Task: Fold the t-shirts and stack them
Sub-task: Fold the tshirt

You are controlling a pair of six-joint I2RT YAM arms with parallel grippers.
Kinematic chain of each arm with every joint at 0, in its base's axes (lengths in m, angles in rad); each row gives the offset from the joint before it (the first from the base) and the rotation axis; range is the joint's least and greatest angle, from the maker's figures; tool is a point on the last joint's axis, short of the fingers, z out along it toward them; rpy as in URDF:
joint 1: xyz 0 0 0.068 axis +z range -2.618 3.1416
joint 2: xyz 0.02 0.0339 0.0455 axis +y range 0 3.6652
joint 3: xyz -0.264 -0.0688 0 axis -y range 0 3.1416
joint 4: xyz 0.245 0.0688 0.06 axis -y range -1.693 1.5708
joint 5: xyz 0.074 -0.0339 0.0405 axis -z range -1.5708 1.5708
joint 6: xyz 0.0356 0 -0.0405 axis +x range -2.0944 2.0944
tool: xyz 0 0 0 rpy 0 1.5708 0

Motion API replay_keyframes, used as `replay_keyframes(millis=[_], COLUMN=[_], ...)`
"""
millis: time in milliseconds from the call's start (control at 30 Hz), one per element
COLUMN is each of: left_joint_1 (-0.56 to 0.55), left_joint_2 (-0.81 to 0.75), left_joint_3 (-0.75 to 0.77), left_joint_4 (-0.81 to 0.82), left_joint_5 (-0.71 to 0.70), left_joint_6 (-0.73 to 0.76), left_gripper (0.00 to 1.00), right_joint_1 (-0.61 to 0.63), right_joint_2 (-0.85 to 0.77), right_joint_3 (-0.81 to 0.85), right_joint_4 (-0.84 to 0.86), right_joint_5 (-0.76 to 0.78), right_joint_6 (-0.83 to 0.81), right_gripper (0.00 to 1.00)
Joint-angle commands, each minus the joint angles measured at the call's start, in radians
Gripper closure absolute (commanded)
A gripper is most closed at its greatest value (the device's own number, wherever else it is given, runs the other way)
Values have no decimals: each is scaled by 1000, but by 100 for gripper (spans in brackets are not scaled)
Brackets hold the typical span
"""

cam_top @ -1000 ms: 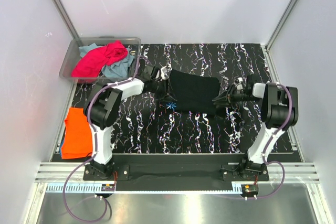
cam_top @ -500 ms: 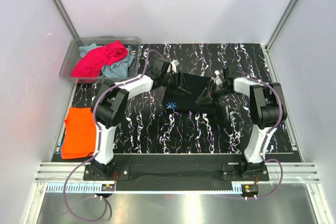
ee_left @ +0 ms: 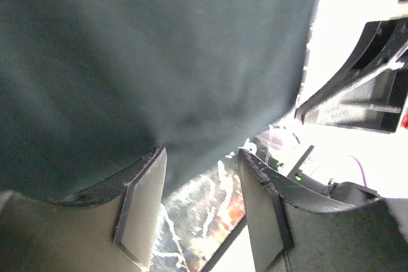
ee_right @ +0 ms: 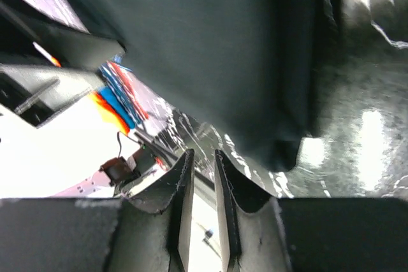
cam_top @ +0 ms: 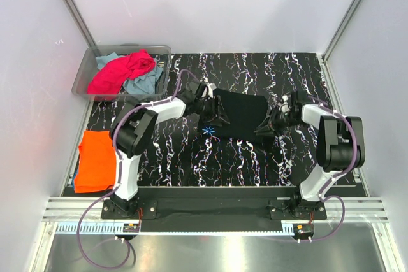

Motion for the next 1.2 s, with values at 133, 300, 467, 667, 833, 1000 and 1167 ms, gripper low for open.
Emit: replay_keyframes(millis=[133, 300, 467, 667, 833, 1000, 1167], left_joint_1=[-87, -107, -125, -147, -176, -187, -156], left_joint_2=[-79, -5, 64, 76, 58, -37, -242], left_joint_3=[43, -23, -74, -189, -214, -200, -151], left_joint_4=[89, 276, 408, 508, 485, 336, 76], left_joint_5=[-10, 30, 32, 29, 21, 3, -63], left_joint_6=[-61, -156, -199, -230, -216, -163, -22], left_gripper=[48, 51, 52, 52, 52, 45, 37], right_joint_1=[-10, -15, -48, -108, -122, -139, -137], right_joint_2=[53, 196, 325, 514, 609, 556, 390], right_joint_3=[234, 381, 432, 543, 694, 751, 767], right_joint_4=[-18, 79, 232, 298, 266, 191, 12], right_joint_5=[25, -17, -60, -80, -82, -55, -2], right_joint_6=[45, 97, 151, 148, 160, 214, 150], right_gripper=[73, 73, 73, 74, 73, 64, 53])
